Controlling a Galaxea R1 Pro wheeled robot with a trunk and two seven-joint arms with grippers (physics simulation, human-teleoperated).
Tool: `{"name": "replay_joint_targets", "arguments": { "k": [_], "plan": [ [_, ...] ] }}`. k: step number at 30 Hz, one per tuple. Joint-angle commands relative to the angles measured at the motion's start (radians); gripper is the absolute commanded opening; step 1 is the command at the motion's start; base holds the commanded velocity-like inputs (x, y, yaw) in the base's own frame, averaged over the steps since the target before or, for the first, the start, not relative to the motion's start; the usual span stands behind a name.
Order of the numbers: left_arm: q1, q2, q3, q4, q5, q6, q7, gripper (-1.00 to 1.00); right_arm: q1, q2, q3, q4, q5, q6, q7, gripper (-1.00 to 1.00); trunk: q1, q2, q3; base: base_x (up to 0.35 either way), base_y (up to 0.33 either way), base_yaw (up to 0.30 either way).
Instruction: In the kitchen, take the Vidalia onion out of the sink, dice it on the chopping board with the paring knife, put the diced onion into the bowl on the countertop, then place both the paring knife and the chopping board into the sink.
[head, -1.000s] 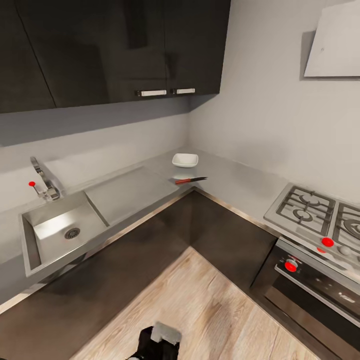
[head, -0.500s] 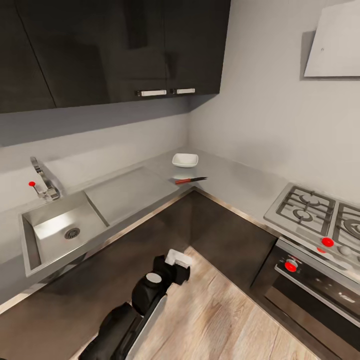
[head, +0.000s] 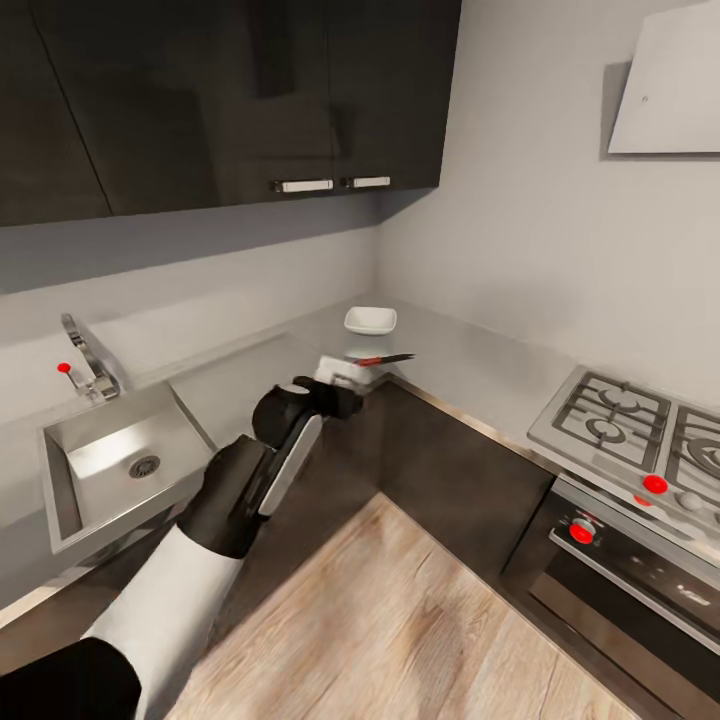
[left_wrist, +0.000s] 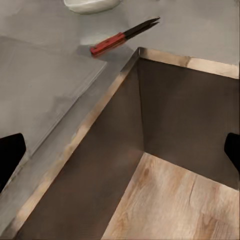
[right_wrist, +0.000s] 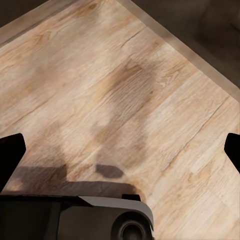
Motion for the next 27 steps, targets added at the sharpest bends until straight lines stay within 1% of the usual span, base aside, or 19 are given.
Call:
{"name": "replay_joint_targets", "arguments": {
  "k": [1,2,3,5,6,7,8,10,14,20,25,27],
  "plan": [
    [-0.065,0.0,0.009,0.035,0.037,0.004,0.01,1.0,0.0,0.0,0.002,-0.001,0.01,0.001,-0.01,1.0,0.0,-0.002,-0.002,0.0,0.0,0.0],
    [-0.093,-0.001,0.017,0.054,0.051,0.004,0.01,1.0,0.0,0.001,0.002,0.0,0.01,0.001,-0.01,1.0,0.0,-0.002,-0.002,0.0,0.0,0.0],
    [-0.148,-0.001,0.038,0.096,0.083,0.005,0.01,1.0,0.0,0.001,0.002,0.001,0.01,0.001,-0.01,1.0,0.0,-0.002,-0.002,0.0,0.0,0.0],
    [-0.257,-0.001,0.084,0.196,0.157,0.005,0.01,1.0,0.0,0.001,0.002,0.003,0.011,0.001,-0.01,1.0,0.0,-0.002,-0.002,0.0,0.0,0.0],
    [-0.285,-0.001,0.094,0.223,0.176,0.005,0.01,1.0,0.0,0.001,0.002,0.003,0.011,0.001,-0.01,1.0,0.0,-0.002,-0.002,0.0,0.0,0.0],
    [-0.341,0.0,0.109,0.28,0.21,0.005,0.01,1.0,0.0,0.001,0.002,0.004,0.01,0.001,-0.01,1.0,0.0,-0.002,-0.002,0.0,0.0,0.0],
    [-0.436,0.0,0.127,0.382,0.263,0.004,0.01,1.0,0.0,0.001,0.002,0.004,0.01,0.0,-0.01,1.0,0.0,-0.002,-0.002,0.0,0.0,0.0],
    [-0.477,0.001,0.131,0.428,0.287,0.004,0.011,1.0,0.0,0.002,0.002,0.004,0.01,0.0,-0.01,1.0,0.0,-0.002,-0.002,0.0,0.0,0.0],
    [-0.511,0.008,0.132,0.47,0.31,0.006,0.011,1.0,0.0,0.003,0.002,0.004,0.009,-0.001,-0.01,1.0,0.0,-0.002,-0.002,0.0,0.0,0.0],
    [-0.518,0.014,0.129,0.497,0.314,0.007,0.011,1.0,0.0,0.003,0.002,0.004,0.008,0.0,-0.01,1.0,0.0,-0.002,-0.002,0.027,0.0,0.0],
    [-0.518,0.01,0.128,0.578,0.314,0.005,0.01,1.0,0.0,0.004,0.003,0.0,0.008,0.001,-0.009,1.0,0.0,-0.002,-0.002,0.225,0.0,0.0],
    [-0.518,0.009,0.129,0.589,0.314,0.004,0.01,1.0,0.0,0.004,0.003,0.0,0.008,0.001,-0.009,1.0,0.0,-0.002,-0.002,0.289,0.0,0.0]
  ]
}}
